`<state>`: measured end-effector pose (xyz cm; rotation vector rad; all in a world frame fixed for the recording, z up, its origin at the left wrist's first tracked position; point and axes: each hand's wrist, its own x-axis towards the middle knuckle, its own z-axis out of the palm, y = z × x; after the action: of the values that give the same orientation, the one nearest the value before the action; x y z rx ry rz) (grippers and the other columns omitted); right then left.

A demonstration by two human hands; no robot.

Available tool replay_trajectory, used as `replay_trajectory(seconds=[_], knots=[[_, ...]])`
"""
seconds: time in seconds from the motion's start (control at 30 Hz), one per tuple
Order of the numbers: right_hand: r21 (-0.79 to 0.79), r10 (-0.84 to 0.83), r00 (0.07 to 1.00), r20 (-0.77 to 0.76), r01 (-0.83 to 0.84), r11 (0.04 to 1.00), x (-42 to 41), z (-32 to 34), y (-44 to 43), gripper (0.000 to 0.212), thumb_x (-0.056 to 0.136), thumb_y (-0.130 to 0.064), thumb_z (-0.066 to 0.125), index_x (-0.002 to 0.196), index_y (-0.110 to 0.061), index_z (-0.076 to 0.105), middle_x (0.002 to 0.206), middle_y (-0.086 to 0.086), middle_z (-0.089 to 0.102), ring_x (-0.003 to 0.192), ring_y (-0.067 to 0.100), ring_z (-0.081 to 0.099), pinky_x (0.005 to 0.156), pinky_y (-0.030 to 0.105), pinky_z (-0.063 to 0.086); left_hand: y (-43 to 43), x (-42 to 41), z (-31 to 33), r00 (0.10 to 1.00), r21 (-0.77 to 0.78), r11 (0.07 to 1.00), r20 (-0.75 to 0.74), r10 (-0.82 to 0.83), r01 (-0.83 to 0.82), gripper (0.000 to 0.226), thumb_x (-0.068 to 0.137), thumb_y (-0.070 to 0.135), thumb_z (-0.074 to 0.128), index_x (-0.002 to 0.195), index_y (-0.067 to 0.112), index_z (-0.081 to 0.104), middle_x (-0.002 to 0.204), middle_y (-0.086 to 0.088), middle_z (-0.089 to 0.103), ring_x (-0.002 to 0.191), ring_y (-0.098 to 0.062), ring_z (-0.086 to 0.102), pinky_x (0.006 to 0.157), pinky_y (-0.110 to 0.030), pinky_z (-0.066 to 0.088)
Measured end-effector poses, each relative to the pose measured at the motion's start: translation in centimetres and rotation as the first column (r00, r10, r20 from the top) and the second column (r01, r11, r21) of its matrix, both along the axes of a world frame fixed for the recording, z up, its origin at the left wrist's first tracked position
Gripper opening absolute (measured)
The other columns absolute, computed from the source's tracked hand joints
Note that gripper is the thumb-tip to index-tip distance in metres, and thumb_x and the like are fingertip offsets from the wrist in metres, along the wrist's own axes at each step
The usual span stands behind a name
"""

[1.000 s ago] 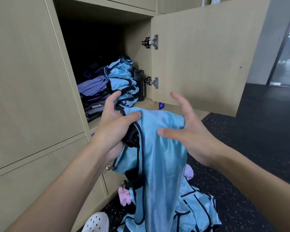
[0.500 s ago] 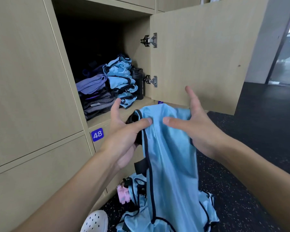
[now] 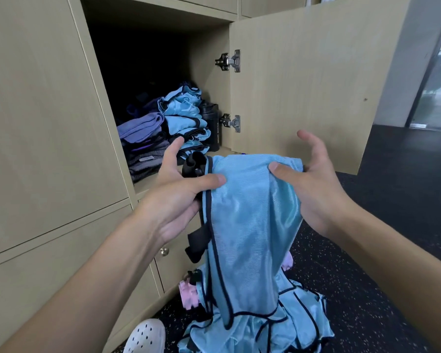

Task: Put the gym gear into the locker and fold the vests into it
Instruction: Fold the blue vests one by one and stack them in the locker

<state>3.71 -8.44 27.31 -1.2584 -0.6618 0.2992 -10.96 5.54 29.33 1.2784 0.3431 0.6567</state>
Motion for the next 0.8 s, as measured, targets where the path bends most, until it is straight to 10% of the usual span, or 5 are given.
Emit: replay_trajectory(seconds=[0.23, 0.43, 0.7, 0.8], knots=[[-0.128, -0.068, 0.993, 0.095, 0.08, 0.989, 0.0, 0.3, -0.6, 0.029, 0.089, -0.004, 0.069, 0.108, -0.026, 0.064, 0.091, 0.009, 0.071, 0.075, 0.017, 0.071, 0.072, 0.032, 0.06, 0.2, 0.0, -0.5, 0.996, 0.131, 0.99, -0.064, 0.065, -0.056, 0.065, 0.082, -0.009, 0.072, 0.126, 0.035, 0.052, 0.095, -0.005, 0.075, 0.084, -0.027, 0.073, 0.081, -0.056, 0.056], [-0.162, -0.152, 0.956, 0.252, 0.196, 0.967, 0.9, 0.0, -0.6, 0.022, 0.094, -0.007, 0.063, 0.08, -0.022, 0.071, 0.057, -0.018, 0.061, 0.051, -0.004, 0.05, 0.053, 0.009, 0.04, 1.0, 0.0, -0.5, 0.993, 0.053, 0.994, -0.057, 0.1, -0.097, 0.029, 0.09, -0.002, 0.066, 0.106, 0.022, 0.067, 0.104, -0.014, 0.069, 0.076, -0.021, 0.068, 0.066, -0.04, 0.059], [-0.202, -0.034, 0.975, 0.217, 0.079, 0.976, 1.2, 0.6, -1.0, 0.012, 0.093, -0.009, 0.065, 0.102, -0.008, 0.074, 0.097, 0.007, 0.076, 0.087, 0.015, 0.068, 0.085, 0.03, 0.057, 1.7, -0.2, 0.0, 0.992, 0.002, 0.998, -0.113, 0.061, -0.062, 0.027, 0.094, -0.003, 0.055, 0.097, 0.016, 0.074, 0.093, -0.014, 0.071, 0.073, -0.02, 0.066, 0.069, -0.031, 0.06], [-0.26, 0.133, 0.975, 0.179, -0.084, 0.962, 0.6, 0.8, -1.3, 0.022, 0.08, -0.004, 0.077, 0.097, -0.018, 0.071, 0.094, 0.002, 0.077, 0.083, 0.012, 0.072, 0.074, 0.021, 0.058, 2.0, -0.4, 0.1, 0.991, 0.018, 0.998, -0.12, 0.065, -0.064, 0.025, 0.094, -0.003, 0.057, 0.098, 0.017, 0.072, 0.095, -0.014, 0.07, 0.074, -0.02, 0.066, 0.067, -0.031, 0.06]])
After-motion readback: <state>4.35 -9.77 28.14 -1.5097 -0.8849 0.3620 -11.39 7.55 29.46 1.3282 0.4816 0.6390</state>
